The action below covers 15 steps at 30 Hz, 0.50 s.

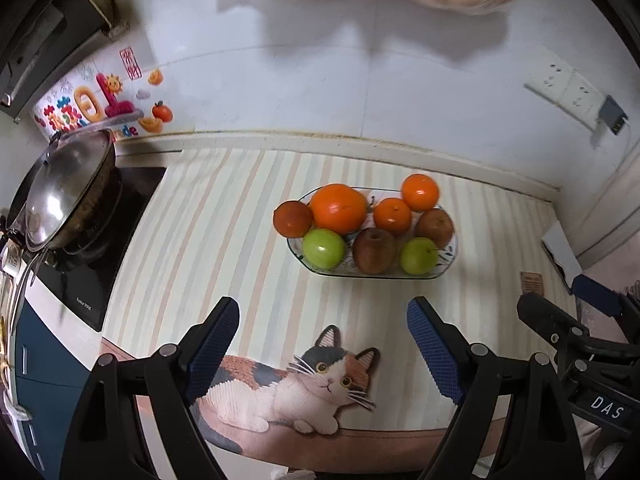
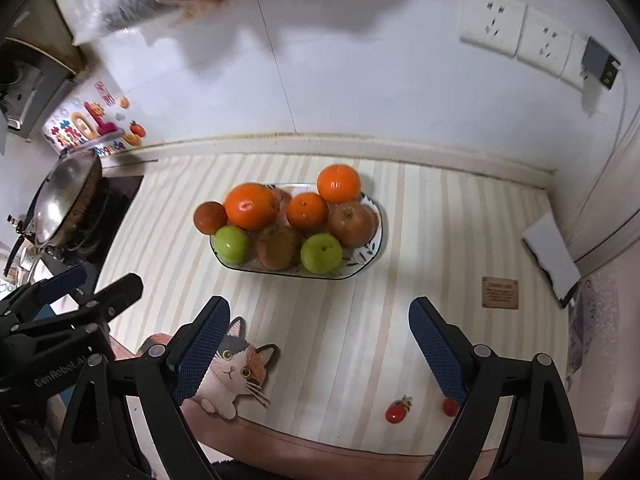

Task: Organize fruits
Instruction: 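Move both tools toward the two cherry tomatoes on the counter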

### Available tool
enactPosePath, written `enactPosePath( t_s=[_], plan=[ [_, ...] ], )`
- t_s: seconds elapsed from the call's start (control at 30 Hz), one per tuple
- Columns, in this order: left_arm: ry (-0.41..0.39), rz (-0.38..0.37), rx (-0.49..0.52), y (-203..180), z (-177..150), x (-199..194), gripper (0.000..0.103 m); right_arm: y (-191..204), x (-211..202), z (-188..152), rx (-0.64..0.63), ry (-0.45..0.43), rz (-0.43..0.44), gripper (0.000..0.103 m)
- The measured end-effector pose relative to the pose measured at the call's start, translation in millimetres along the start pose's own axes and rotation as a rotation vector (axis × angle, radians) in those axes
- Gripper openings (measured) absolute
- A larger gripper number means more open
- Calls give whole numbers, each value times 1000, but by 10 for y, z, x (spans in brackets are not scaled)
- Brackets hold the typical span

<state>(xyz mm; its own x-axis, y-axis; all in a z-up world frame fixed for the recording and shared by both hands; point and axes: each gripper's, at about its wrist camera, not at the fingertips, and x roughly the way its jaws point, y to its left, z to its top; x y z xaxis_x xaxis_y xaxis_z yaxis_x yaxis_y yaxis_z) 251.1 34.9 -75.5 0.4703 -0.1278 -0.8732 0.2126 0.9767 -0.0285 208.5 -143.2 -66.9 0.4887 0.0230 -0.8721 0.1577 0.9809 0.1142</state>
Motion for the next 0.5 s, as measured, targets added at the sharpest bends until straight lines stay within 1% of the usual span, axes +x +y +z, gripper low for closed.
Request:
enactPosePath(
  t_s=[0.2,0.33,0.5],
  plan=[
    [-44,-17,11,-83,-137,-332,86,-13,-449,-67,-11,-71,9,93],
    [-62,-42,-6,-88,-208,-518,86,19,-730,-133,-23,-107,23,93],
    [-98,-48,-3,-110,-253,-726,86,61,-939,-210,-34,-128,42,93]
  ],
)
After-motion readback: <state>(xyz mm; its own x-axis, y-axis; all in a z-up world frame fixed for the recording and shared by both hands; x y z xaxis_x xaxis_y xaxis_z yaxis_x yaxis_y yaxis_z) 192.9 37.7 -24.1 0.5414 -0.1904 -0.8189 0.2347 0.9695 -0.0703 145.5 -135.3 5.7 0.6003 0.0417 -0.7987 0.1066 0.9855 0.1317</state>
